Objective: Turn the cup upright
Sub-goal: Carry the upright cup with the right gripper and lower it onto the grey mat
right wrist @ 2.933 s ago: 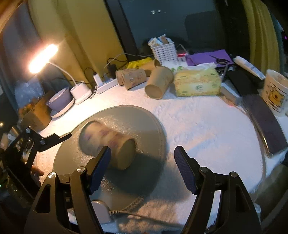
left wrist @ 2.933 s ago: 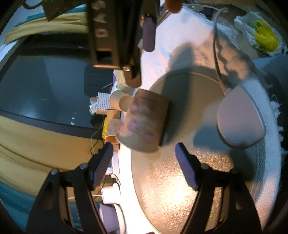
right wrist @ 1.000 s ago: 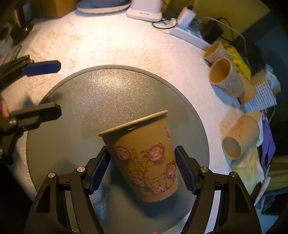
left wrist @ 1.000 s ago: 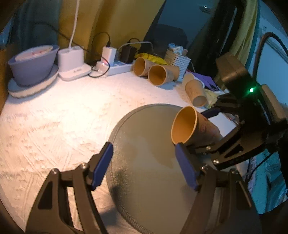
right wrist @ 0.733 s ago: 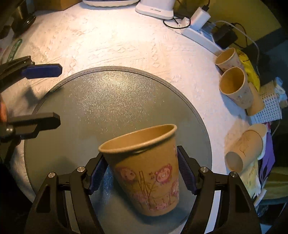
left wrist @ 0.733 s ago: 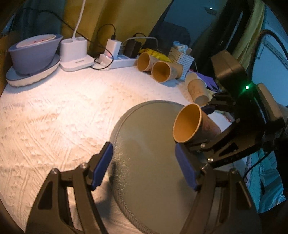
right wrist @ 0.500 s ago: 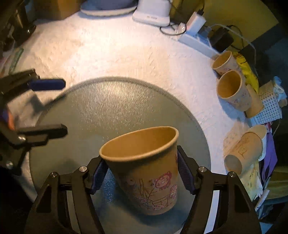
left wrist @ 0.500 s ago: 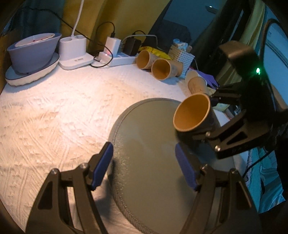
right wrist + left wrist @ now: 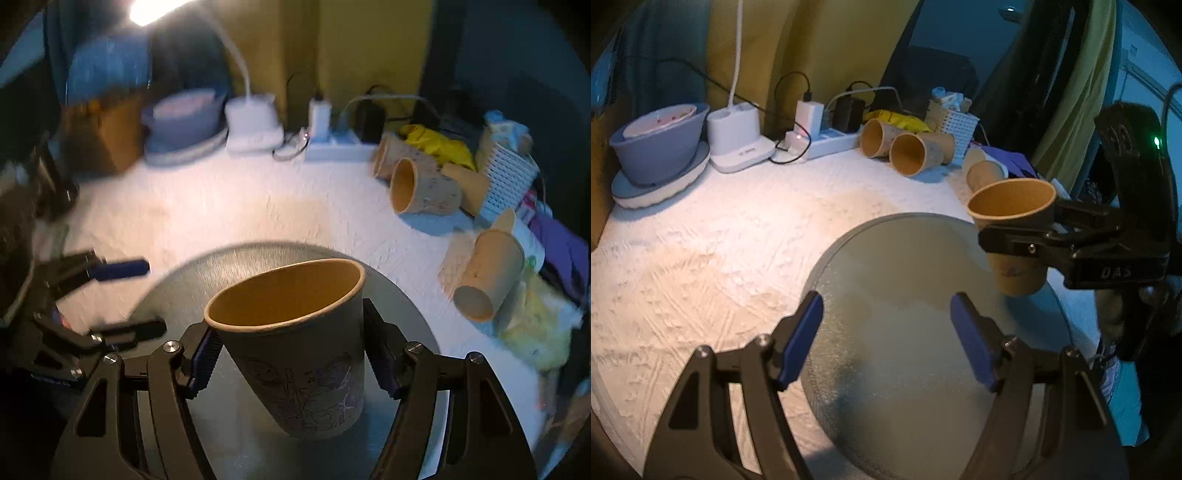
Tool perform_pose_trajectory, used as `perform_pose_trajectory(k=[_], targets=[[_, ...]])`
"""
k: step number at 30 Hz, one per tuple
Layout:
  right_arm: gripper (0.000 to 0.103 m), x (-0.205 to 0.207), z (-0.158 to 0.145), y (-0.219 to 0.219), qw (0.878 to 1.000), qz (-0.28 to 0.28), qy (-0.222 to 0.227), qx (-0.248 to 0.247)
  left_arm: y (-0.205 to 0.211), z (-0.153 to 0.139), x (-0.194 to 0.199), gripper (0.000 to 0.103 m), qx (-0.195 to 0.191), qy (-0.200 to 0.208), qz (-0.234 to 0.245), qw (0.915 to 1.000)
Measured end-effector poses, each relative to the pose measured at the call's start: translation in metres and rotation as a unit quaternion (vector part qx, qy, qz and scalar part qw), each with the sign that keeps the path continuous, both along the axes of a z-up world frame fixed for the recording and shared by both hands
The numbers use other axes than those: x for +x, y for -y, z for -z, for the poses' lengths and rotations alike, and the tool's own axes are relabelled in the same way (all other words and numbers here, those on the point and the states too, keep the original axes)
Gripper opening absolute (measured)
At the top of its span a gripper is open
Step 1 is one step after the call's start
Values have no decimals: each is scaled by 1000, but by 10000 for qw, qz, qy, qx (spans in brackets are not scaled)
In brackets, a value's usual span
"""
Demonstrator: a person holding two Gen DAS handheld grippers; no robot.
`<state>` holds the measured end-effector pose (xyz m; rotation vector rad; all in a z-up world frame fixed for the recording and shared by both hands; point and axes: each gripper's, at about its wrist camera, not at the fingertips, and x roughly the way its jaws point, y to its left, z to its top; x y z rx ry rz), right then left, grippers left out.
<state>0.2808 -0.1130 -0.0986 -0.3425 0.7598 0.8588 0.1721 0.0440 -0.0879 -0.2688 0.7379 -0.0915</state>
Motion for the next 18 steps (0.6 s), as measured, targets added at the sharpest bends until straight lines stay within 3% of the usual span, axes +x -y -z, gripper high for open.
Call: perform_pose_trajectory(k=[3,8,18], targets=[[73,-1,3,16,9979,168,-119,620,4,-4,-2,73,99,2,-11,10000],[73,-1,15,34,9921,371,-224,1178,11,-10,-5,73,199,18,-11,9998],[75,-8,30,57,9885,577,-151,1386,33,-14,-2,74,391,21,111,9992]])
